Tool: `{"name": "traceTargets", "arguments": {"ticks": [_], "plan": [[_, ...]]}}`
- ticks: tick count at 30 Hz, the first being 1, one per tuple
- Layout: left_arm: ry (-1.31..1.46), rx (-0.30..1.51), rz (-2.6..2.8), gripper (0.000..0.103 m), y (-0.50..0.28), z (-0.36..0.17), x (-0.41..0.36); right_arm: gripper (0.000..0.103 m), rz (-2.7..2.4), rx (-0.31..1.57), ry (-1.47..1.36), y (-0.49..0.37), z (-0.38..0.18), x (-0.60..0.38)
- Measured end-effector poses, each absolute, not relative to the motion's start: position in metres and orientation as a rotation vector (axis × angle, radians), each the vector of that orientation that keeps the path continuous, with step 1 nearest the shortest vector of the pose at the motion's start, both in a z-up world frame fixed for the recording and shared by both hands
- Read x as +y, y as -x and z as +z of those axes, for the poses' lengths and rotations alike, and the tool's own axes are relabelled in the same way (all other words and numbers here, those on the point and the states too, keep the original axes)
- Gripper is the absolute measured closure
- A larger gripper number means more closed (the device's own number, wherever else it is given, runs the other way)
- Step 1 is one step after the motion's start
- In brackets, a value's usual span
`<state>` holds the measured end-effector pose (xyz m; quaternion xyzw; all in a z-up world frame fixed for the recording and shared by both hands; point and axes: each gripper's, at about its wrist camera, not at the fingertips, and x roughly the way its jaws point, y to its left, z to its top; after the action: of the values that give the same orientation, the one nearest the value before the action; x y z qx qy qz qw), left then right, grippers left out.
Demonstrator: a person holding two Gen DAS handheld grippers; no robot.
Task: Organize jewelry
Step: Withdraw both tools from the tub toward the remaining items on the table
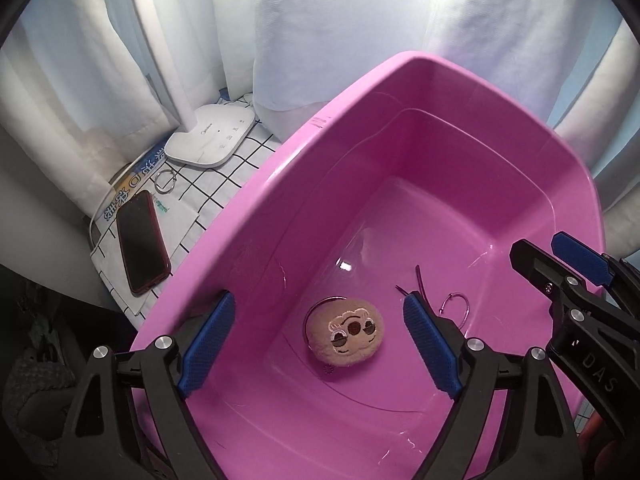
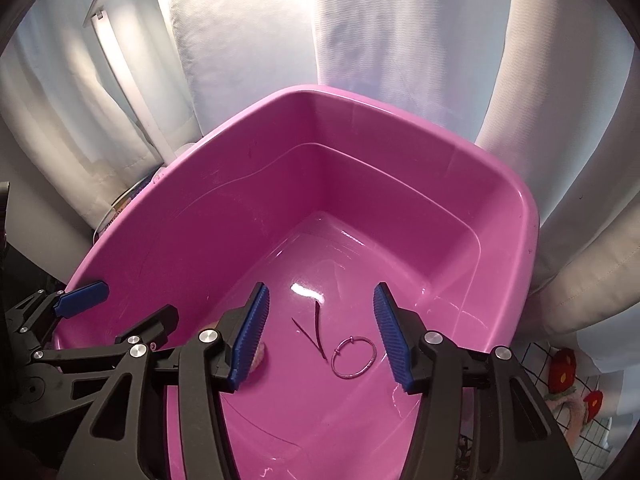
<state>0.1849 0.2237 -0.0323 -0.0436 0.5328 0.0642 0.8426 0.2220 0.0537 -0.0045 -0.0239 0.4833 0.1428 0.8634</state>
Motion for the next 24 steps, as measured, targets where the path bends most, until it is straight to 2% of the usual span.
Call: {"name": "traceTargets", "arguments": {"ticks": [6, 9, 12, 24], "plan": [[0.069, 1.029, 0.148, 0.014, -0.172, -0.003, 0.22, 0.05, 0.294, 0.906, -0.022, -0.197, 0.033, 0.023], [0.074, 0.967, 0.124, 0.012, -0.162, 0.016, 0.211, 0.044, 0.271, 0.834, -0.046, -0.167, 0.055, -0.009], [0.079, 0.935, 0.064, 0.011, -0.152, 0.029, 0.19, 0.044, 0.209, 0.804, -0.07, -0.138, 0.065, -0.049], [0.056, 0.945, -0.229, 0.011, -0.097, 0.036, 0.065, 0.044, -0.091, 0.844, -0.225, -0.025, 0.034, -0.217]]}}
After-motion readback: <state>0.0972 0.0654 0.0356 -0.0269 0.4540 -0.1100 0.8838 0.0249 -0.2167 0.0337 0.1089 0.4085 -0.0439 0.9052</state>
